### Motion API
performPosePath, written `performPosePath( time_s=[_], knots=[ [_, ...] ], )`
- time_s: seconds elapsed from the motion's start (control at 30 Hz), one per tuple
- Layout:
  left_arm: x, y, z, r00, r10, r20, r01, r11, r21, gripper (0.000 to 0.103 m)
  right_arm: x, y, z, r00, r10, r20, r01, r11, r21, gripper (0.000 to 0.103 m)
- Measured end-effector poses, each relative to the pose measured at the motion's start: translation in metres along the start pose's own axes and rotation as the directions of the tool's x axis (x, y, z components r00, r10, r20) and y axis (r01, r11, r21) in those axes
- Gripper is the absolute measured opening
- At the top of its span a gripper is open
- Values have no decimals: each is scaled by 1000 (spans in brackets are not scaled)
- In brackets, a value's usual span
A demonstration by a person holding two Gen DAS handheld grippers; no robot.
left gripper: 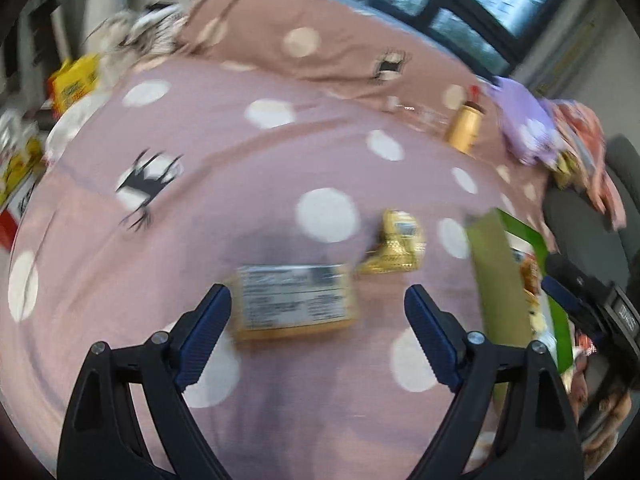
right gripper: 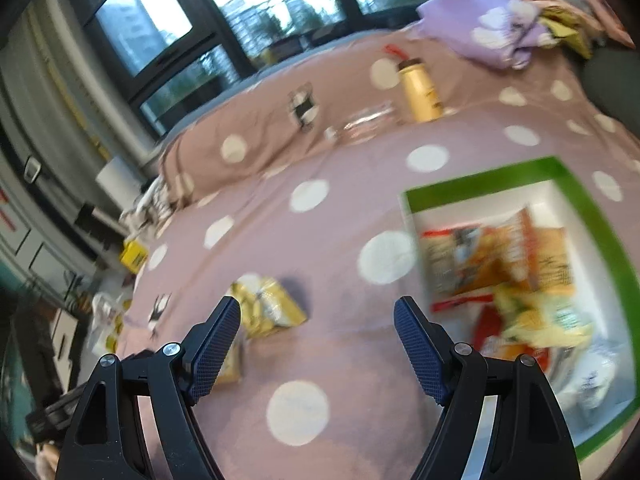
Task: Organize snacks
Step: 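Move the right tool to the white biscuit packet and grasp it, then lift the biscuit packet and carry it over the green box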
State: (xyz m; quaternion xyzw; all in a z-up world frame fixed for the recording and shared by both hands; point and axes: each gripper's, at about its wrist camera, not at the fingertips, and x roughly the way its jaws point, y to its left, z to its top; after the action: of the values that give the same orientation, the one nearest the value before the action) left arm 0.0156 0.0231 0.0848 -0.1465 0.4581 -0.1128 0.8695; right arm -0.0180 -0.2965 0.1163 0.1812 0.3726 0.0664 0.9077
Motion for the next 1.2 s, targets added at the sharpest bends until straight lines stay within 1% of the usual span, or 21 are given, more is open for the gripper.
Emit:
performPosePath(
  time_s=[0.07, 0.17, 0.23, 0.33, 0.5, 0.6, 0.63, 0.67, 0.73, 0.77, 0.8, 0.83, 0.87, 0.9, 0.97, 1.0, 1.03, 1.07, 1.1, 1.13, 1.2],
  knots=[
    [8, 13, 1, 1000, -2, -26, 1, 999, -41, 89, 11, 10, -6, 998, 41, -45, -42, 999, -9, 80],
    [13, 24, 0, 999, 4, -37, -6, 997, -71, 89, 28, 24, -14, 985, 117, -123, -117, 993, 8, 80],
    [17, 28, 0, 999, 11, -48, -15, 997, -80, 89, 42, 33, -19, 967, 184, -178, -179, 983, 43, 80],
    [30, 33, -1, 994, 17, -104, -27, 995, -94, 89, 68, 51, -23, 925, 268, -269, -251, 963, 99, 80],
    [40, 38, -2, 989, 2, -146, -19, 993, -119, 88, 105, 77, -31, 893, 251, -373, -238, 968, 82, 80],
    [43, 40, -3, 987, 11, -159, -30, 992, -123, 87, 131, 91, -37, 858, 263, -441, -249, 964, 90, 79],
    [45, 41, -3, 986, 8, -164, -29, 992, -126, 87, 139, 96, -38, 850, 254, -461, -246, 966, 79, 78],
    [48, 42, -4, 985, 1, -174, -24, 991, -132, 87, 144, 98, -39, 848, 242, -472, -238, 969, 69, 77],
    [50, 45, -6, 983, 3, -185, -30, 989, -144, 83, 155, 104, -44, 847, 198, -494, -209, 977, 33, 76],
    [49, 45, -6, 983, 11, -181, -37, 989, -142, 79, 159, 107, -48, 855, 161, -493, -184, 983, 1, 72],
    [49, 43, -7, 983, 24, -182, -48, 991, -128, 76, 159, 109, -49, 867, 134, -479, -169, 985, -30, 71],
    [49, 42, -7, 983, 29, -182, -51, 991, -121, 74, 158, 109, -49, 875, 132, -465, -172, 984, -45, 71],
    [50, 41, -8, 983, 29, -183, -51, 992, -112, 69, 157, 111, -51, 882, 137, -450, -182, 981, -59, 71],
    [51, 40, -9, 982, 34, -186, -54, 993, -104, 66, 159, 111, -53, 880, 146, -452, -192, 980, -57, 71],
    [53, 38, -9, 982, 48, -182, -65, 994, -87, 66, 167, 106, -54, 861, 162, -482, -194, 981, -17, 71],
    [53, 38, -9, 983, 39, -180, -56, 994, -89, 65, 168, 103, -55, 857, 176, -484, -199, 980, 5, 71],
    [53, 38, -9, 983, 24, -184, -42, 995, -92, 64, 167, 103, -54, 860, 186, -476, -209, 978, 6, 71],
    [55, 36, -9, 983, 20, -185, -37, 996, -87, 60, 165, 102, -54, 861, 188, -472, -215, 977, -3, 71],
    [55, 35, -10, 982, 18, -186, -34, 996, -82, 54, 165, 102, -54, 860, 188, -474, -217, 976, -6, 71],
    [56, 34, -10, 982, 16, -186, -32, 996, -80, 51, 166, 102, -55, 855, 195, -480, -226, 974, -6, 71],
    [56, 31, -11, 983, 28, -182, -41, 997, -66, 50, 166, 103, -56, 860, 205, -467, -232, 973, -1, 71]
  ],
)
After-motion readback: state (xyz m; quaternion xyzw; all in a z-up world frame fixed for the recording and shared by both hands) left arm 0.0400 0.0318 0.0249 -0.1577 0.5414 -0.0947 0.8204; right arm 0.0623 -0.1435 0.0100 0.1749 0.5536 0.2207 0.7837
